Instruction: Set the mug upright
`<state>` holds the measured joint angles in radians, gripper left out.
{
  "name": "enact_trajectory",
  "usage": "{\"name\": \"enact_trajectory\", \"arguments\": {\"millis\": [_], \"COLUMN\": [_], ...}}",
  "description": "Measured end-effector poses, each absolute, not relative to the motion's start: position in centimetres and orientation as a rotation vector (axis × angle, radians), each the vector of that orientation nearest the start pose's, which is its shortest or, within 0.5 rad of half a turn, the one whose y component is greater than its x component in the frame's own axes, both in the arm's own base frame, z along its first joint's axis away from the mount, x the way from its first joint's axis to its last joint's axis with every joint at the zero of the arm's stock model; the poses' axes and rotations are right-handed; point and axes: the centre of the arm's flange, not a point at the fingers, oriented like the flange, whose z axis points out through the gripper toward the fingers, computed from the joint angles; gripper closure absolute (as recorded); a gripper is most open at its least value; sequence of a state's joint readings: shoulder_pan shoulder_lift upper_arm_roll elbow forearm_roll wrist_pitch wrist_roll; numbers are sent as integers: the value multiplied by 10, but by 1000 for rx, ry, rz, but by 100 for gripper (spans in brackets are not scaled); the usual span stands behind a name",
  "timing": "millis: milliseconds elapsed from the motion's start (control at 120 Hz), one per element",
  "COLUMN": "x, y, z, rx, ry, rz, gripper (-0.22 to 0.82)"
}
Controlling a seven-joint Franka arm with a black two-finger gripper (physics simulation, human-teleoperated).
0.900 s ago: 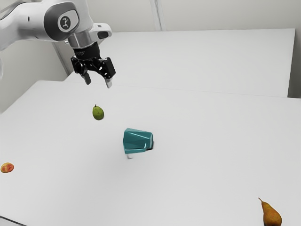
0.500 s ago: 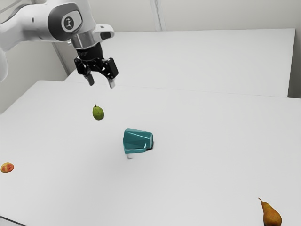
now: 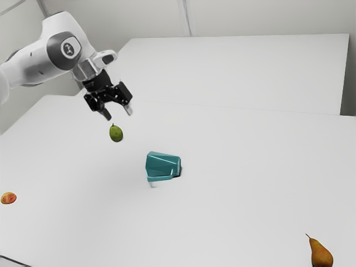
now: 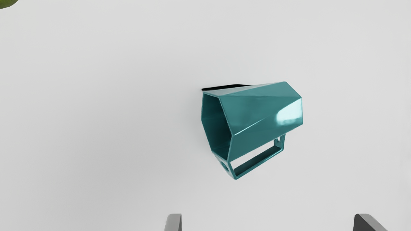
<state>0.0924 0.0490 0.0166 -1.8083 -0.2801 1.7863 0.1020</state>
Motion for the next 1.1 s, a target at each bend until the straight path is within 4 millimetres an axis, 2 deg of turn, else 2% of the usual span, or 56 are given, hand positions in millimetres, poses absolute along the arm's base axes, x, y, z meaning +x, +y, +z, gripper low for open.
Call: {"name": "enact_trajectory", "arguments": {"millis": [325, 642, 900, 1100], "x": [557, 544, 546, 546], "y": [36, 54, 55, 56], "z": [425, 369, 338, 318], "rx": [-3679, -3817, -3858, -3887], "ry": [-319, -530, -497, -497], "rz": [-20, -196, -286, -277], "gripper": [2, 2, 2, 2]}}
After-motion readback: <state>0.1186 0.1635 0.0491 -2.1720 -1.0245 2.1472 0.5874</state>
